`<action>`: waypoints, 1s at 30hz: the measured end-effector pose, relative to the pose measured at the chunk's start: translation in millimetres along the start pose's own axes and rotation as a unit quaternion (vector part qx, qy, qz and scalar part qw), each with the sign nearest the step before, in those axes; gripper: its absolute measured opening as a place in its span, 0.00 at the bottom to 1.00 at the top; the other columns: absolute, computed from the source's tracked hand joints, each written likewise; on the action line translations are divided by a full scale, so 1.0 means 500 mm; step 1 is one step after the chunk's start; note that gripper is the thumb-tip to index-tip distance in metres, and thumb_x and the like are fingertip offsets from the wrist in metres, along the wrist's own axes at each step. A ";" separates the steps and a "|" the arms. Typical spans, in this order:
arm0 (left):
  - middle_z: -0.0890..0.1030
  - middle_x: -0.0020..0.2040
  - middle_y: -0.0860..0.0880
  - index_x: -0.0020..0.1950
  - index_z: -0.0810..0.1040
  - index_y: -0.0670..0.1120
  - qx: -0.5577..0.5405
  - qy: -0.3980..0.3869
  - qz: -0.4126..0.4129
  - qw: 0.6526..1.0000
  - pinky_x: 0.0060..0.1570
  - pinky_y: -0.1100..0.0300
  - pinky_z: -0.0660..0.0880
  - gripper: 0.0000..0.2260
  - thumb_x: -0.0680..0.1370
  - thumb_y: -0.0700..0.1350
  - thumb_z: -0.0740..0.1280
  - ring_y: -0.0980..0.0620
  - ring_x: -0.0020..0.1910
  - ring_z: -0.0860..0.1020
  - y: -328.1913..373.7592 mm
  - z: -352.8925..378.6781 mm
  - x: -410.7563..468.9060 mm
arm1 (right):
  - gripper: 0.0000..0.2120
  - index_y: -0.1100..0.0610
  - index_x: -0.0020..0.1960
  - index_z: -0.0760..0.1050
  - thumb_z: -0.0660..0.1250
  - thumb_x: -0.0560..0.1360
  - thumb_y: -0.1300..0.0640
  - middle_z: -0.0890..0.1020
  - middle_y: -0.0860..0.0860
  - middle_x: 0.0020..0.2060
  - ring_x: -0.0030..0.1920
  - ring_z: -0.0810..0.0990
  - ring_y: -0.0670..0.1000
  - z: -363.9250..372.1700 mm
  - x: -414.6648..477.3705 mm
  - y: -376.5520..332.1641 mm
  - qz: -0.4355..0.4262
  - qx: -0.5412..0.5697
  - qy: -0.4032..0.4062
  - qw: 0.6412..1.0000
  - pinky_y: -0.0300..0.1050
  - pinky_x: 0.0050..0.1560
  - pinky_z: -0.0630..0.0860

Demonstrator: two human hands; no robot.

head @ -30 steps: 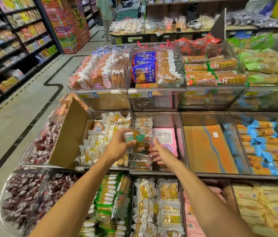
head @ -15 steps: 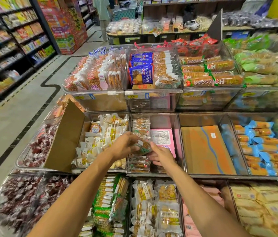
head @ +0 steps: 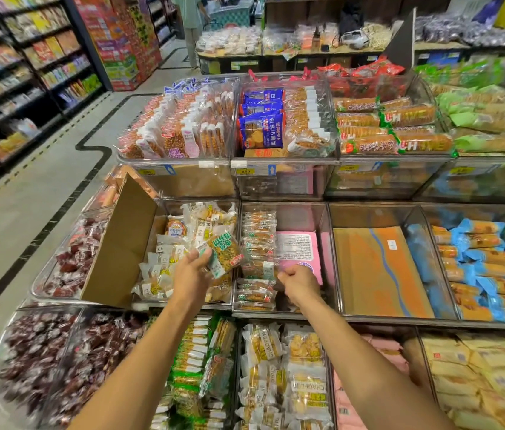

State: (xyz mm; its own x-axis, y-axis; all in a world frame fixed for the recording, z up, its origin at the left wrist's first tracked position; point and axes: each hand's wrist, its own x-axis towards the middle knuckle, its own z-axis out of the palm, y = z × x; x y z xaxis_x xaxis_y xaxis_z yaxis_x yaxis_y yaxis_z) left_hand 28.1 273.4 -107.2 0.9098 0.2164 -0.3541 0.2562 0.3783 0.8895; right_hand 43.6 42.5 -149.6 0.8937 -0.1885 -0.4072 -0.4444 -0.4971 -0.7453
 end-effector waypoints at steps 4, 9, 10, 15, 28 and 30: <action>0.84 0.50 0.42 0.57 0.76 0.40 -0.090 -0.031 -0.068 0.993 0.53 0.46 0.81 0.05 0.84 0.39 0.63 0.46 0.49 0.83 -0.046 0.003 -0.014 | 0.22 0.59 0.54 0.85 0.67 0.82 0.40 0.87 0.57 0.46 0.45 0.86 0.59 0.000 -0.003 -0.024 0.018 0.072 0.015 0.997 0.55 0.55 0.83; 0.81 0.58 0.40 0.56 0.76 0.42 -0.261 -0.021 -0.120 0.958 0.48 0.47 0.84 0.04 0.82 0.38 0.64 0.41 0.56 0.82 -0.065 -0.018 -0.013 | 0.29 0.56 0.47 0.83 0.70 0.73 0.28 0.85 0.51 0.39 0.40 0.85 0.56 0.001 0.007 -0.035 0.000 0.017 -0.039 0.999 0.49 0.45 0.80; 0.82 0.56 0.41 0.55 0.77 0.43 -0.284 -0.016 -0.130 0.950 0.45 0.48 0.84 0.04 0.82 0.38 0.64 0.42 0.55 0.82 -0.065 -0.020 -0.014 | 0.25 0.54 0.41 0.78 0.70 0.75 0.32 0.81 0.50 0.34 0.36 0.82 0.55 0.005 0.005 -0.033 -0.008 -0.005 -0.039 0.999 0.46 0.40 0.75; 0.84 0.51 0.41 0.54 0.78 0.42 -0.302 -0.024 -0.142 0.942 0.43 0.50 0.84 0.05 0.82 0.39 0.64 0.43 0.48 0.85 -0.065 -0.017 -0.023 | 0.26 0.56 0.54 0.78 0.71 0.75 0.33 0.83 0.52 0.49 0.48 0.81 0.54 0.032 0.014 -0.016 0.010 0.017 -0.049 0.999 0.49 0.52 0.78; 0.85 0.55 0.39 0.65 0.74 0.41 -0.241 -0.036 -0.142 0.959 0.67 0.46 0.77 0.13 0.81 0.39 0.65 0.40 0.58 0.82 -0.063 -0.019 -0.013 | 0.21 0.61 0.49 0.78 0.75 0.77 0.42 0.80 0.52 0.38 0.38 0.79 0.53 0.061 0.027 -0.006 0.062 0.046 -0.042 0.996 0.45 0.37 0.74; 0.85 0.55 0.39 0.64 0.74 0.40 -0.223 -0.042 -0.141 0.964 0.74 0.43 0.70 0.11 0.82 0.39 0.64 0.39 0.62 0.81 -0.067 -0.018 -0.010 | 0.21 0.58 0.46 0.75 0.75 0.76 0.40 0.78 0.51 0.37 0.37 0.77 0.51 0.063 0.027 -0.010 0.068 0.031 -0.038 0.996 0.45 0.34 0.71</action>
State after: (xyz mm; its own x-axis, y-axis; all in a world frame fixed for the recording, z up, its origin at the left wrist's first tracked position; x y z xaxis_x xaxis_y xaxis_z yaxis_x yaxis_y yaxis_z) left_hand 11.9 267.7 -137.9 0.8529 -0.0178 -0.5217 0.3476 0.7650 0.5422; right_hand 55.8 69.2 -167.8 0.8183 -0.1853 -0.5441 -0.5668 -0.4172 -0.7104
